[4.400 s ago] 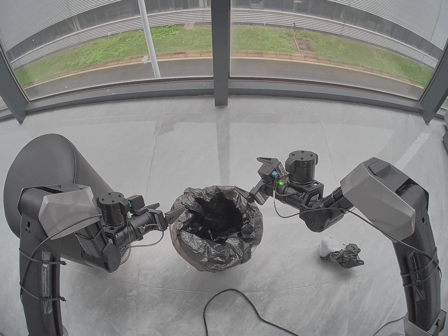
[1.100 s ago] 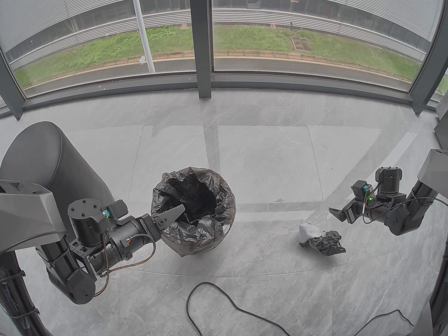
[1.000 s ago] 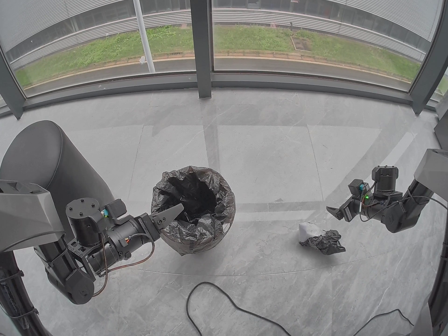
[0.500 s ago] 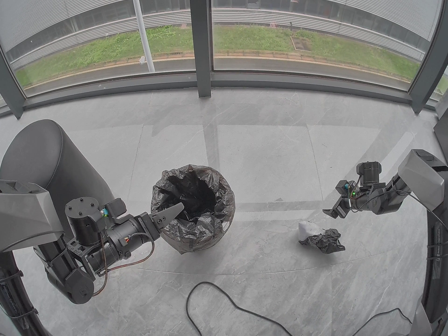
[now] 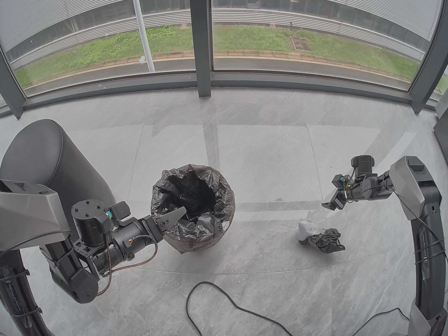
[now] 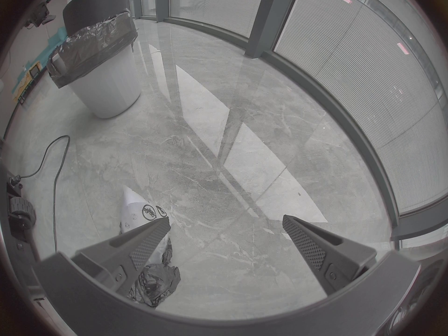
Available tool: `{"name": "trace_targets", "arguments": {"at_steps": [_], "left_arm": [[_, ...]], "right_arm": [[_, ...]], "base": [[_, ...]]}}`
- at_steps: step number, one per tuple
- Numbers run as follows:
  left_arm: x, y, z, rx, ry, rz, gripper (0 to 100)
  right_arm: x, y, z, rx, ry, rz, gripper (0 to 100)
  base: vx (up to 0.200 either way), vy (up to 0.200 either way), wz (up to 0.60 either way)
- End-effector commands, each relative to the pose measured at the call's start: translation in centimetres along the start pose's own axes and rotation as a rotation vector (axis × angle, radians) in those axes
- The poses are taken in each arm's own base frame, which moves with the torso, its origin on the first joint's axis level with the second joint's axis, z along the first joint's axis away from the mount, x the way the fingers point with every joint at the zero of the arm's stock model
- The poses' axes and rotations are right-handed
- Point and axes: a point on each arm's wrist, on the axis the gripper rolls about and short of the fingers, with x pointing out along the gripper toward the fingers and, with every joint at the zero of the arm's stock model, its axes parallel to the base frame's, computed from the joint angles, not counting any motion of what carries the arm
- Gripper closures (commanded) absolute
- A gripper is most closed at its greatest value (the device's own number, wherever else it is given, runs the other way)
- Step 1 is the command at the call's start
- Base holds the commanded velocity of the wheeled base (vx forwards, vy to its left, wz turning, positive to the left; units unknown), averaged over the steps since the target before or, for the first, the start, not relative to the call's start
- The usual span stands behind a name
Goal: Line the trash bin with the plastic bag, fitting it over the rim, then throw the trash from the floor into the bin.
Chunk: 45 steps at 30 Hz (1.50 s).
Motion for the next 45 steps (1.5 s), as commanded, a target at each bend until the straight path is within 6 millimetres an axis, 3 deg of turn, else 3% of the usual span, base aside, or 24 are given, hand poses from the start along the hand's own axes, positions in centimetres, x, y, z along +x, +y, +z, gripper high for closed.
{"name": "trace_targets", "arguments": {"at_steps": [1, 12, 32, 38, 45], "left_arm": [[0.8, 0.6, -0.5, -0.004, 0.014, 0.012, 0], [1.1, 1.1, -1.2, -0.012, 0.034, 0.030, 0], [1.3, 1.9, -1.9, -0.022, 0.058, 0.054, 0], [1.5, 2.1, -2.1, -0.024, 0.066, 0.056, 0], [2.1, 2.3, -2.3, -0.023, 0.068, 0.056, 0]], "right_arm": [[3.3, 1.3, -2.4, 0.009, 0.024, 0.061, 0], [5.9, 3.2, -4.2, -0.012, -0.012, 0.118, 0], [6.4, 4.4, -3.3, -0.025, -0.127, 0.209, 0], [5.6, 2.9, -2.0, -0.054, -0.191, 0.132, 0], [3.0, 1.5, -0.3, -0.053, -0.189, 0.132, 0]], "base": [[0.000, 0.000, 0.00], [0.000, 0.000, 0.00], [0.000, 0.000, 0.00], [0.000, 0.000, 0.00], [0.000, 0.000, 0.00]]}}
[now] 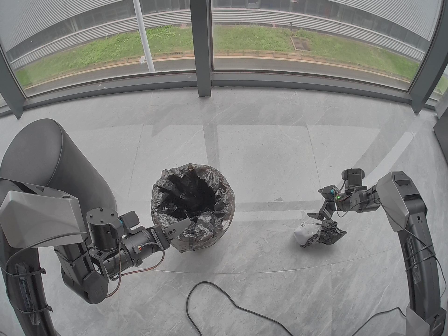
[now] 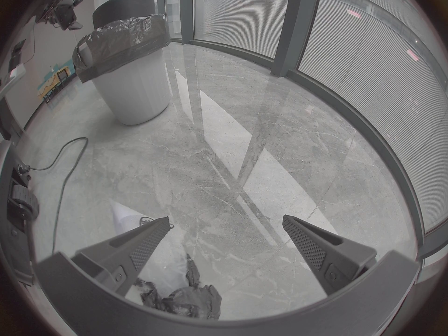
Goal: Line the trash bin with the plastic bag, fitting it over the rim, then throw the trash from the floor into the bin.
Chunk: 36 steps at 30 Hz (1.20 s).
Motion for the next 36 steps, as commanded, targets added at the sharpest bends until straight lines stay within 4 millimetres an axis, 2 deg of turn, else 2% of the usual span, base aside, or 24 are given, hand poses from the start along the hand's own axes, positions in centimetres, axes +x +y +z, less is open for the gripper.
{"name": "trace_targets", "arguments": {"at_steps": [1, 4, 9, 14, 16, 21, 36], "left_arm": [[0.5, 0.3, -0.3, -0.002, 0.007, 0.002, 0], [0.5, 0.3, -0.3, -0.001, 0.007, 0.000, 0], [0.5, 0.3, -0.3, -0.002, 0.007, 0.002, 0], [0.5, 0.4, -0.3, -0.003, 0.008, 0.004, 0], [0.6, 0.3, -0.3, -0.002, 0.007, 0.002, 0], [0.7, 0.7, -0.6, -0.006, 0.018, 0.012, 0], [1.3, 0.8, -0.6, -0.004, 0.012, 0.008, 0]], "right_arm": [[-2.1, -0.9, 1.8, -0.001, 0.003, 0.001, 0], [-2.6, -0.5, 1.8, 0.007, 0.016, 0.021, 0], [-3.3, 1.5, 1.3, -0.009, 0.046, 0.124, 0], [-3.0, 2.4, 0.4, -0.083, 0.051, 0.177, 0], [-2.3, 3.1, -0.6, -0.103, 0.061, 0.202, 0], [-1.0, 3.0, -1.2, -0.118, 0.053, 0.194, 0], [0.8, 2.4, -2.7, -0.044, 0.088, 0.233, 0]], "base": [[0.000, 0.000, 0.00], [0.000, 0.000, 0.00], [0.000, 0.000, 0.00], [0.000, 0.000, 0.00], [0.000, 0.000, 0.00], [0.000, 0.000, 0.00], [0.000, 0.000, 0.00]]}}
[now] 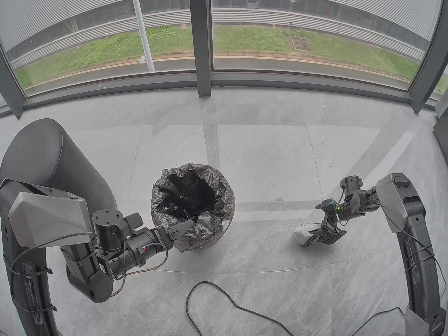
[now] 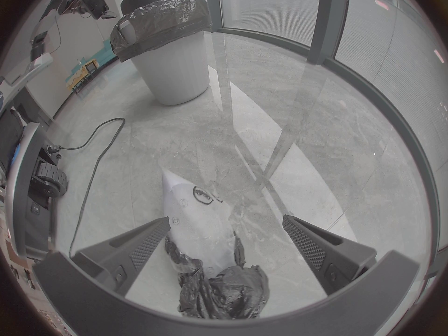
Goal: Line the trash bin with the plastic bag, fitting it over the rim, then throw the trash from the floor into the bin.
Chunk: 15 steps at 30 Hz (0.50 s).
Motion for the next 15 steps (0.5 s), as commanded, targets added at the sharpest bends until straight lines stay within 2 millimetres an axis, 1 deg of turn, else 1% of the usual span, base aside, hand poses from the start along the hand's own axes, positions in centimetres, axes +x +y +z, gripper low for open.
{"name": "trace_targets", "arguments": {"at_steps": [1, 5, 11, 12, 13, 14, 15], "left_arm": [[0.1, 0.2, -0.1, -0.002, 0.001, 0.004, 0], [0.3, 0.5, -0.4, -0.006, 0.011, 0.013, 0], [0.6, 0.6, -0.3, -0.004, 0.005, 0.008, 0], [0.6, 0.5, -0.3, -0.003, 0.004, 0.007, 0], [0.7, 0.6, -0.3, -0.004, 0.005, 0.008, 0], [0.7, 0.6, -0.3, -0.004, 0.005, 0.008, 0], [0.7, 0.6, -0.4, -0.005, 0.008, 0.010, 0]], "right_arm": [[1.2, 1.0, -1.4, 0.053, 0.020, 0.077, 0], [2.6, 3.1, -3.0, 0.102, 0.038, 0.180, 0], [5.1, 5.5, -5.4, 0.117, 0.067, 0.222, 0], [5.5, 5.9, -5.9, 0.116, 0.071, 0.220, 0], [6.5, 6.6, -7.0, 0.110, 0.071, 0.209, 0], [6.5, 6.6, -6.9, 0.107, 0.068, 0.205, 0], [6.6, 5.8, -6.8, 0.079, 0.046, 0.141, 0]], "base": [[0.000, 0.000, 0.00], [0.000, 0.000, 0.00], [0.000, 0.000, 0.00], [0.000, 0.000, 0.00], [0.000, 0.000, 0.00], [0.000, 0.000, 0.00], [0.000, 0.000, 0.00]]}}
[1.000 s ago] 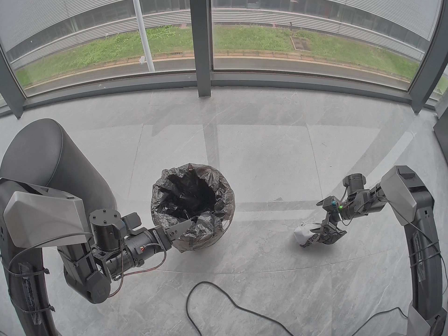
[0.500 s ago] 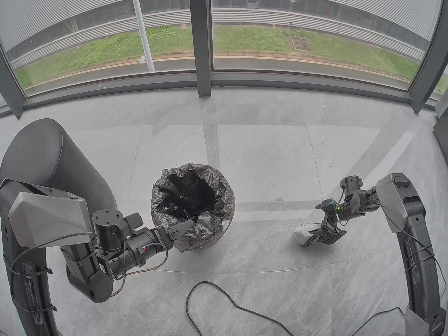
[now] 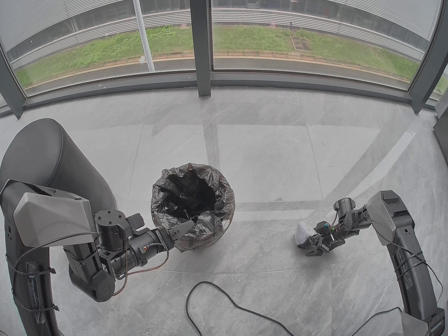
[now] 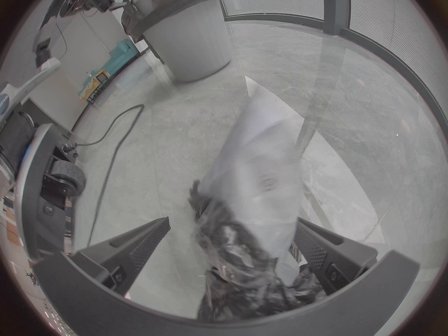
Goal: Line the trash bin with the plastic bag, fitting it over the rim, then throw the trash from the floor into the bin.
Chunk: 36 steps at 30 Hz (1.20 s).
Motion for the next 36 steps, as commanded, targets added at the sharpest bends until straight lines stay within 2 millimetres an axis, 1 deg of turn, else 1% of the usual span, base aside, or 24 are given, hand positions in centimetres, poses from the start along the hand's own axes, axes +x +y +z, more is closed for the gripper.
{"name": "trace_targets", "arguments": {"at_steps": [1, 9, 10, 13, 16, 18, 20, 22, 23, 25, 26, 27, 28, 29, 30, 31, 33, 34, 36], "left_arm": [[0.2, 0.2, -0.2, -0.002, 0.005, 0.003, 0], [0.3, 0.3, -0.3, -0.002, 0.008, 0.006, 0], [0.3, 0.2, -0.2, 0.000, 0.004, 0.002, 0], [0.3, -0.1, 0.3, 0.015, -0.015, -0.009, 0], [0.1, -0.3, 0.8, 0.051, -0.031, -0.014, 0], [-0.1, -0.5, 1.1, 0.082, -0.040, -0.019, 0], [-0.3, -0.9, 1.5, 0.092, -0.053, -0.028, 0], [-0.5, -1.3, 2.0, 0.098, -0.072, -0.040, 0], [-0.6, -1.6, 2.4, 0.103, -0.085, -0.048, 0], [-0.8, -2.3, 3.3, 0.113, -0.120, -0.071, 0], [-0.8, -2.5, 3.5, 0.114, -0.129, -0.077, 0], [-1.0, -3.1, 4.4, 0.122, -0.165, -0.097, 0], [-1.1, -3.5, 5.0, 0.130, -0.186, -0.109, 0], [-1.3, -3.8, 5.8, 0.139, -0.217, -0.118, 0], [-1.4, -4.0, 6.4, 0.145, -0.238, -0.124, 0], [-1.6, -4.4, 7.3, 0.153, -0.275, -0.132, 0], [-2.1, -5.0, 8.7, 0.158, -0.343, -0.134, 0], [-2.3, -5.4, 9.5, 0.160, -0.385, -0.131, 0], [-2.8, -6.3, 11.0, 0.164, -0.474, -0.115, 0]], "right_arm": [[2.4, 0.9, -2.2, -0.007, 0.001, -0.033, 0], [2.5, 0.8, -2.0, -0.024, -0.021, -0.040, 0], [2.5, 0.9, -1.9, -0.021, -0.028, -0.035, 100], [2.6, 1.0, -1.9, -0.004, -0.040, -0.016, 100], [2.8, 1.3, -1.6, 0.050, -0.058, 0.008, 100], [2.9, 1.7, -1.5, 0.140, -0.049, 0.043, 100], [2.1, 1.7, -0.9, 0.229, -0.026, 0.078, 100], [1.7, 2.3, -1.0, 0.330, 0.018, 0.141, 100], [1.1, 2.3, -0.5, 0.352, 0.030, 0.159, 100], [-2.5, -0.1, 2.8, 0.303, -0.013, 0.092, 100], [-3.4, -0.7, 3.6, 0.287, -0.026, 0.072, 100], [-6.2, -2.1, 6.0, 0.258, -0.059, 0.018, 100], [-7.4, -2.6, 7.0, 0.247, -0.071, -0.008, 100], [-9.2, -3.2, 8.5, 0.233, -0.092, -0.041, 100], [-10.5, -3.6, 9.6, 0.220, -0.109, -0.065, 100], [-12.4, -4.1, 11.2, 0.195, -0.133, -0.100, 100], [-15.2, -4.4, 13.9, 0.153, -0.166, -0.149, 100], [-16.7, -4.3, 15.6, 0.130, -0.189, -0.170, 100], [-18.7, -3.5, 19.1, 0.096, -0.234, -0.187, 100]], "base": [[0.000, 0.000, 0.00], [0.000, 0.000, 0.00], [0.000, 0.000, 0.00], [0.000, 0.000, 0.00], [0.000, 0.000, 0.00], [0.000, 0.000, 0.00], [0.000, 0.000, 0.00], [0.000, 0.000, 0.00], [0.000, 0.000, 0.00], [0.000, 0.000, 0.00], [0.000, 0.000, 0.00], [0.000, 0.000, 0.00], [0.000, 0.000, 0.00], [0.000, 0.000, 0.00], [0.000, 0.000, 0.00], [0.000, 0.000, 0.00], [0.000, 0.000, 0.00], [0.000, 0.000, 0.00], [0.000, 0.000, 0.00]]}}
